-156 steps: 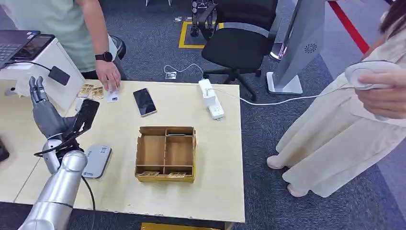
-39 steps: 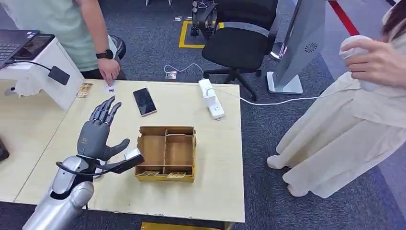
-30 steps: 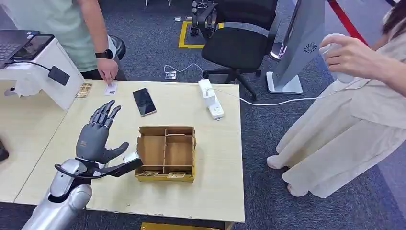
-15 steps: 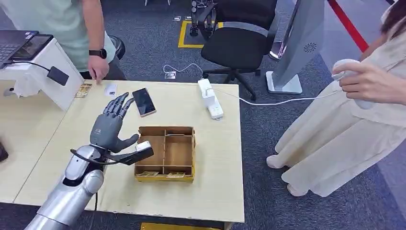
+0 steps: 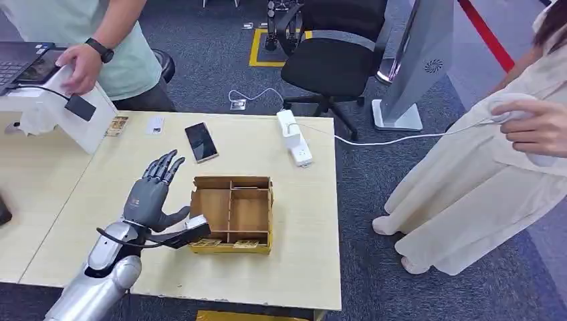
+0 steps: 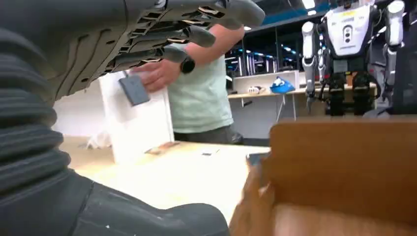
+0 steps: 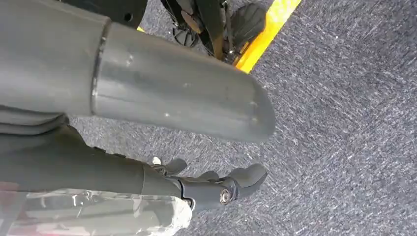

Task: Pass the card to the sensor for recognition and then transmit it.

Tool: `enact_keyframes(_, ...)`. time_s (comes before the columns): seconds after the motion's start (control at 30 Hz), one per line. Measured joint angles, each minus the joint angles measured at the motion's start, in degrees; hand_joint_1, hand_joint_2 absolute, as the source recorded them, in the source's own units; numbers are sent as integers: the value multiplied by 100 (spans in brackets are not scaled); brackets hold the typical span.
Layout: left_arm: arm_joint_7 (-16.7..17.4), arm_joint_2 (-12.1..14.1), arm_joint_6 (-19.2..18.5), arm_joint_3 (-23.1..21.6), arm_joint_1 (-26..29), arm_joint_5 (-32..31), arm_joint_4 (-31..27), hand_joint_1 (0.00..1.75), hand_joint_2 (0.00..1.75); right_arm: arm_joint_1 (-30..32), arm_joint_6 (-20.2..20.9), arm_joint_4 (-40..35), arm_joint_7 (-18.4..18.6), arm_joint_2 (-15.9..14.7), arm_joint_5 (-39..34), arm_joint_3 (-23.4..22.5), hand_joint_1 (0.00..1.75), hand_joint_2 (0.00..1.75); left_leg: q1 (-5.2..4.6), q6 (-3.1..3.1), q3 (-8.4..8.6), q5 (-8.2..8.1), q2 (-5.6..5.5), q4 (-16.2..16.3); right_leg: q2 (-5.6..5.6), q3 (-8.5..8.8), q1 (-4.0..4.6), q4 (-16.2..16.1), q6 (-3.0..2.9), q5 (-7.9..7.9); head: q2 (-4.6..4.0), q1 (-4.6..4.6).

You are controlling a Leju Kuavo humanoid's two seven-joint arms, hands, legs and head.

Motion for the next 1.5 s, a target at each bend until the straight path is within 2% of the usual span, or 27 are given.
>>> enact_keyframes(0.3, -4, 175, 35, 324, 587, -39, -459, 0, 175, 6, -4, 0, -20, 0, -33, 0, 0, 0, 0, 0, -1, 0, 0, 0, -2, -1, 0, 0, 0, 0, 0, 0)
enact_keyframes(0.57, -107, 199, 358, 815, 992, 129, -1008, 0, 175, 15, -22, 0, -24, 0, -107, -15, 0, 0, 1, 0, -1, 0, 0, 0, -2, -1, 0, 0, 0, 0, 2, 0)
enact_keyframes(0.83, -114, 275, 295, 1150, 1501, 87, -1405, 0, 175, 27, -39, 0, -22, 0, -160, -33, 0, 0, 1, -2, -2, -2, 0, -1, -2, -2, 0, 0, 0, -1, 2, 0)
enact_keyframes(1.13, -101, 304, 65, 1241, 1933, 28, -1493, 0, 175, 41, -31, -2, -57, 0, -173, -77, 0, 0, 0, -2, -2, -2, -1, -1, -4, -1, 0, 0, 1, -2, 2, 2)
enact_keyframes(1.5, -103, 181, 11, 1178, 2029, 4, -1484, 0, 175, 52, -39, -11, -57, 0, -175, -116, 0, 0, 0, -2, -2, -2, -2, -1, -5, -2, 0, -1, 1, -2, 2, 2)
